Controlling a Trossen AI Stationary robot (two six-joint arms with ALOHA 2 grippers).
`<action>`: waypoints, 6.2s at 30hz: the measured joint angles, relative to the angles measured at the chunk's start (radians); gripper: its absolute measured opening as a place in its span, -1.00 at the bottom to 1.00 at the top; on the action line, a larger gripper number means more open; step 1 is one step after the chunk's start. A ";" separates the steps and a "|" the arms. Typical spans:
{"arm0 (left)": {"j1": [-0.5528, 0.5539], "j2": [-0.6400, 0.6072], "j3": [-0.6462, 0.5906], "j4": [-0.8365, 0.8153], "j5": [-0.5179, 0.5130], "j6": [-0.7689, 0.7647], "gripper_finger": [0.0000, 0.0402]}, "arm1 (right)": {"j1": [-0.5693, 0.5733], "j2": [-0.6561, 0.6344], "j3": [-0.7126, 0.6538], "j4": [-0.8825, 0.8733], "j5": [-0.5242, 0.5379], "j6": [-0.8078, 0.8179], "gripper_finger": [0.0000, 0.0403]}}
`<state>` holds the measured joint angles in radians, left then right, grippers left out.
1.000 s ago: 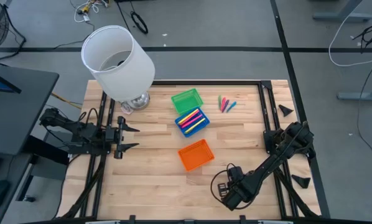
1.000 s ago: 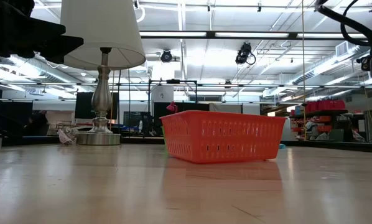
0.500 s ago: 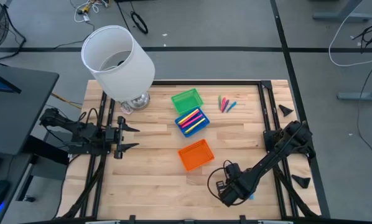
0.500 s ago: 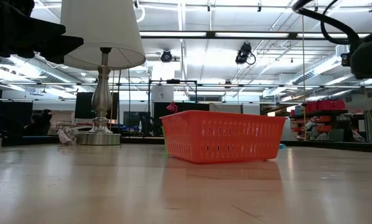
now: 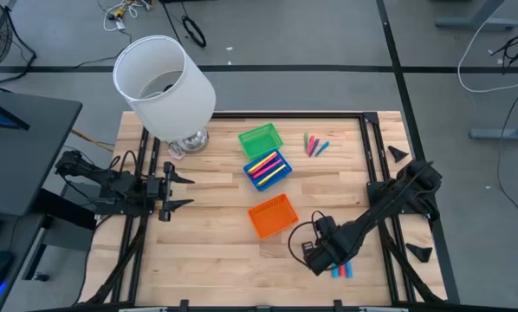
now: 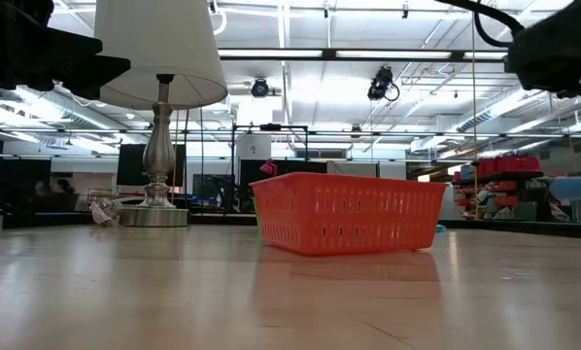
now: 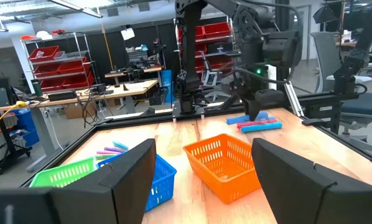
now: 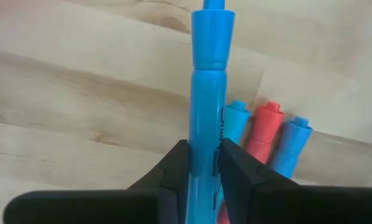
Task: Pick & Place Markers
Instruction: Put the left blue highlighter pen into the green bin
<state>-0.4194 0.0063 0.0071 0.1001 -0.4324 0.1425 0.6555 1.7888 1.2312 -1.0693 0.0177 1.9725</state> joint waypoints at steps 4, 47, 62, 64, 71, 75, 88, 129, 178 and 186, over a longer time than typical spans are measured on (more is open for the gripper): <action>0.000 0.000 0.000 0.000 0.000 0.000 0.36 | -0.015 -0.027 0.000 -0.014 -0.002 -0.047 -0.65; 0.000 0.000 0.000 0.000 0.000 0.000 0.36 | -0.116 -0.051 0.082 -0.120 0.073 -1.544 -0.65; 0.000 0.000 0.000 0.000 0.000 0.000 0.36 | -0.367 -0.051 0.192 -0.136 0.135 -1.911 -0.65; 0.000 0.000 0.000 0.000 0.000 0.000 0.36 | -0.404 -0.051 0.192 -0.136 0.137 -1.968 -0.65; 0.000 0.000 0.000 0.000 0.000 0.000 0.36 | -0.535 -0.051 0.192 -0.115 0.212 -2.173 -0.65; 0.000 0.000 0.000 0.000 0.000 0.000 0.36 | -0.604 -0.047 0.193 -0.039 0.254 -2.304 -0.65; 0.000 0.000 0.000 0.000 0.000 0.000 0.36 | -0.774 0.030 0.193 0.339 0.483 -2.793 -0.65; 0.000 0.000 0.000 0.000 0.000 0.000 0.36 | -1.007 0.371 0.482 0.427 0.322 -2.868 -0.65; 0.000 0.000 0.000 0.000 0.000 0.000 0.36 | -0.999 0.284 0.481 0.110 0.110 -1.792 -0.24; 0.000 0.000 0.000 0.000 0.000 0.000 0.36 | -0.999 0.284 0.481 0.110 0.096 -1.585 -0.24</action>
<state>-0.4194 0.0059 0.0071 0.1001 -0.4324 0.1425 -0.3438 2.0727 1.7126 -0.9596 0.1133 0.3874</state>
